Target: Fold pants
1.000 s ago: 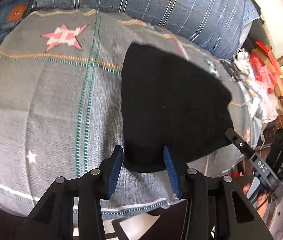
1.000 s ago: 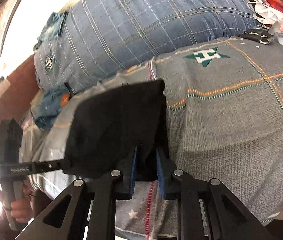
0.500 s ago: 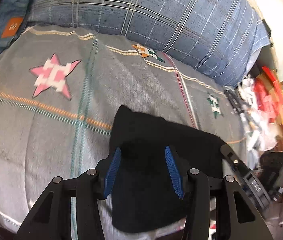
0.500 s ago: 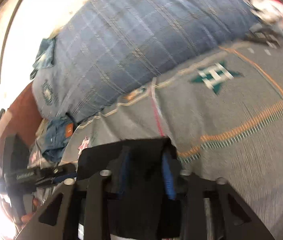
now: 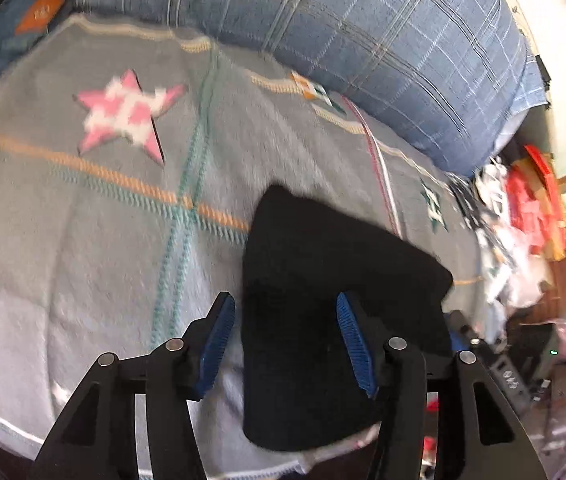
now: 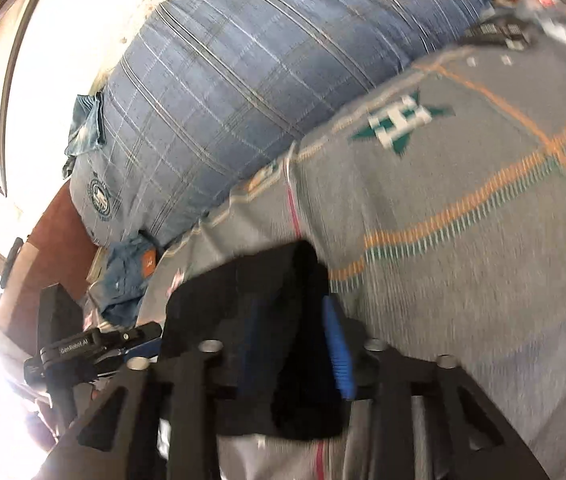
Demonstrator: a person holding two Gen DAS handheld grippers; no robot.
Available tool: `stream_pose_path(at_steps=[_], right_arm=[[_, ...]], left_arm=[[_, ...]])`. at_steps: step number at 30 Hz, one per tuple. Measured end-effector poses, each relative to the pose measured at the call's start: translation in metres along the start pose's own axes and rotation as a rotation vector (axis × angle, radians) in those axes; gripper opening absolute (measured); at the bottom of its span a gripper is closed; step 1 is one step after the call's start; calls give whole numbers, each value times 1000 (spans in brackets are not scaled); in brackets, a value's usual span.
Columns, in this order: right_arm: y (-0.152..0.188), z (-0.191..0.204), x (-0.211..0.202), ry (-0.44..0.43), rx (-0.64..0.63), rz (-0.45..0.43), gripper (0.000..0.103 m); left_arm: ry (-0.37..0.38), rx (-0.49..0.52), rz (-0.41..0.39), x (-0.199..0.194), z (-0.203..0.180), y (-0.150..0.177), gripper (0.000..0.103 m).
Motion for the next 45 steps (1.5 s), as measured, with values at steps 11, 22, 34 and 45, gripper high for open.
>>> stream_pose_path(at_steps=[11, 22, 34, 45], right_arm=[[25, 7, 21, -7, -67, 80, 50], [27, 40, -5, 72, -146, 2, 35], [45, 137, 21, -70, -277, 40, 34], [62, 134, 28, 11, -266, 62, 46]], left_arm=[[10, -17, 54, 31, 9, 1, 60], [77, -43, 17, 2, 15, -1, 35], [38, -120, -160, -96, 81, 10, 35], [-3, -2, -164, -111, 85, 42, 49]])
Point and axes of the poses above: each gripper's, at about its wrist camera, not at the fingertips, and x roughly the way its jaws point, z to its left, y to its underside, the point moved 1 cm from there along x, roughly the way its jaws point, and after that the axes turned 15 degrees about y, right-handed, at the moved point
